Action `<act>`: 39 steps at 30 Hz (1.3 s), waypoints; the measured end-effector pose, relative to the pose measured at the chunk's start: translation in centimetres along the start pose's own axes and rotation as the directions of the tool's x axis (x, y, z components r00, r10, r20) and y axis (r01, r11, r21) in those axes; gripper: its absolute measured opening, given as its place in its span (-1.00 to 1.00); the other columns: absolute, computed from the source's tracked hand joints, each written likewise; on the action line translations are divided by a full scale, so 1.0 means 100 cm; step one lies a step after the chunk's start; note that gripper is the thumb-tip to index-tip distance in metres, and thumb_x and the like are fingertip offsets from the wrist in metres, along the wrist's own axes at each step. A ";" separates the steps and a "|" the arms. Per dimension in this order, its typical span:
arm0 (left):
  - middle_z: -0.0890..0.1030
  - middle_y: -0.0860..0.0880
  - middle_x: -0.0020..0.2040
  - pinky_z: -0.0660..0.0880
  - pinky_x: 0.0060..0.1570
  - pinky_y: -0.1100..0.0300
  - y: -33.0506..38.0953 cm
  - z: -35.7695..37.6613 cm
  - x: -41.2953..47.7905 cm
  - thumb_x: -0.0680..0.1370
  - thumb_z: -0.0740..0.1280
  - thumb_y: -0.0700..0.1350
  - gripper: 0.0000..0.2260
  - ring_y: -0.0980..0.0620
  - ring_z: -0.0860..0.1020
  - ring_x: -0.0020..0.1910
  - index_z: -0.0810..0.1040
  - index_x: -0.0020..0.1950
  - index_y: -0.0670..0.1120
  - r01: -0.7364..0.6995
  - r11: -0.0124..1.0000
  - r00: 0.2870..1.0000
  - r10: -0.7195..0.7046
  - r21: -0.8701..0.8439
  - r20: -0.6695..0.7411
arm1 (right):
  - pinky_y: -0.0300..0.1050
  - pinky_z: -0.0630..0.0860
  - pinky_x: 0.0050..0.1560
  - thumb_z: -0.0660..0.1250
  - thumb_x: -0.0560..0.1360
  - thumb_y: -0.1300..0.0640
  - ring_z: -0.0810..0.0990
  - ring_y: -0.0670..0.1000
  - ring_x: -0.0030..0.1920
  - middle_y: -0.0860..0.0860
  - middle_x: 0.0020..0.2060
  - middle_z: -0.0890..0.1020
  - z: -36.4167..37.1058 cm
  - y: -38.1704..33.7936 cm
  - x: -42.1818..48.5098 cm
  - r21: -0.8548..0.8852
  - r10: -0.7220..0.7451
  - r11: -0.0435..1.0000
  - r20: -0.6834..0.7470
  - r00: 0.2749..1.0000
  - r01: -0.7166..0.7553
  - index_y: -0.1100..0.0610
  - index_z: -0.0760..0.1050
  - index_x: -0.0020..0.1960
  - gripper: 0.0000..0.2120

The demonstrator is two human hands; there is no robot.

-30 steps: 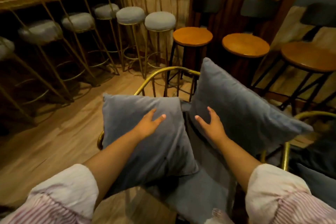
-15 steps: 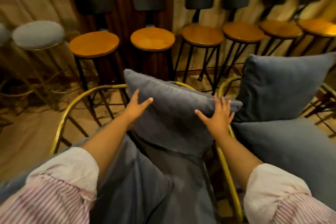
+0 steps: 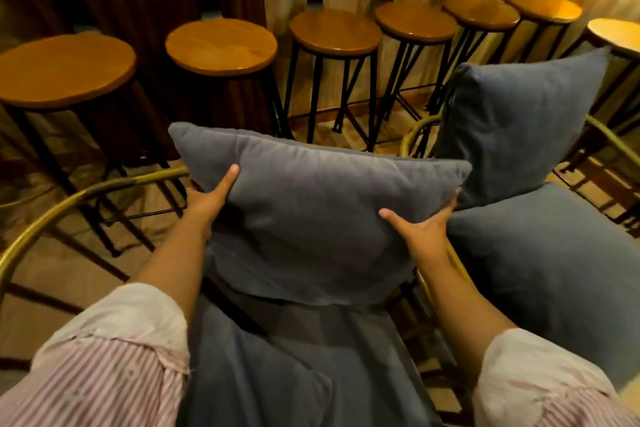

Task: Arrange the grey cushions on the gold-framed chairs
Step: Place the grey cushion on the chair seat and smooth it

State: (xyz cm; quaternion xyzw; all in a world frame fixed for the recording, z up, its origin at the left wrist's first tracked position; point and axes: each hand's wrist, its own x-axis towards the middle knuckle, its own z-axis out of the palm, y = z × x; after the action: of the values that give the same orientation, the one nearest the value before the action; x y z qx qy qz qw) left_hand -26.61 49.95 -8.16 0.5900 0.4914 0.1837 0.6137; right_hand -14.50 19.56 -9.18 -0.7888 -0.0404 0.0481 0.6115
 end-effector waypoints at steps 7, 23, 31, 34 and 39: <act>0.24 -0.04 0.54 0.22 0.46 -0.07 -0.050 -0.012 0.029 0.25 0.35 0.36 -0.01 -0.10 0.24 0.50 0.10 0.55 -0.05 0.122 0.988 0.958 -0.142 0.094 0.249 | -0.09 0.22 0.41 0.61 0.20 0.17 0.22 0.05 0.48 0.00 0.52 0.17 0.004 0.056 -0.013 -0.089 0.080 0.994 0.188 0.979 -0.064 -0.01 -0.07 0.52 0.13; 0.43 -0.15 0.43 0.36 0.30 0.08 0.083 -0.025 -0.092 0.43 0.39 0.16 -0.33 -0.15 0.42 0.38 0.35 0.43 -0.16 -0.190 0.979 0.978 0.195 -0.074 0.067 | 0.08 0.32 0.42 0.58 0.26 -0.01 0.34 0.14 0.42 0.07 0.46 0.33 -0.041 -0.085 -0.029 0.173 0.080 0.983 -0.153 0.985 -0.053 0.10 0.13 0.50 -0.04; 0.41 -0.16 0.42 0.36 0.34 -0.12 0.157 0.050 -0.160 0.36 0.38 0.30 -0.21 -0.24 0.40 0.36 0.29 0.44 -0.12 -0.318 0.947 0.928 0.305 0.032 0.212 | 0.18 0.40 0.32 0.53 0.22 -0.22 0.44 0.24 0.33 0.14 0.34 0.48 -0.153 -0.124 -0.023 0.161 0.144 0.984 -0.430 0.891 -0.081 0.12 0.30 0.41 -0.11; 0.46 -0.11 0.35 0.39 0.27 0.01 0.159 0.108 -0.185 0.39 0.41 0.20 -0.28 -0.17 0.43 0.33 0.31 0.42 -0.14 -0.366 0.929 0.897 0.337 0.053 0.285 | 0.20 0.43 0.28 0.51 0.19 -0.27 0.49 0.26 0.28 0.14 0.29 0.53 -0.213 -0.116 -0.008 0.144 0.168 0.983 -0.491 0.855 -0.111 0.11 0.37 0.33 -0.16; 0.54 -0.04 0.29 0.43 0.12 0.13 0.153 0.230 -0.223 0.38 0.49 0.05 -0.35 -0.07 0.51 0.27 0.41 0.40 -0.12 -0.362 0.931 0.794 0.289 0.035 0.535 | 0.19 0.45 0.26 0.49 0.20 -0.29 0.51 0.26 0.25 0.16 0.25 0.56 -0.323 -0.083 0.037 0.125 0.203 0.979 -0.558 0.805 -0.160 0.15 0.43 0.28 -0.19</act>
State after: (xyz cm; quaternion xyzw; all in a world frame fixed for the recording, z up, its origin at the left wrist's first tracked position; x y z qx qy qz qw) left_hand -12.35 23.12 10.20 0.7335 0.2087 0.0859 0.6411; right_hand -6.82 -8.95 6.81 -0.7449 0.2206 -0.1290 0.6163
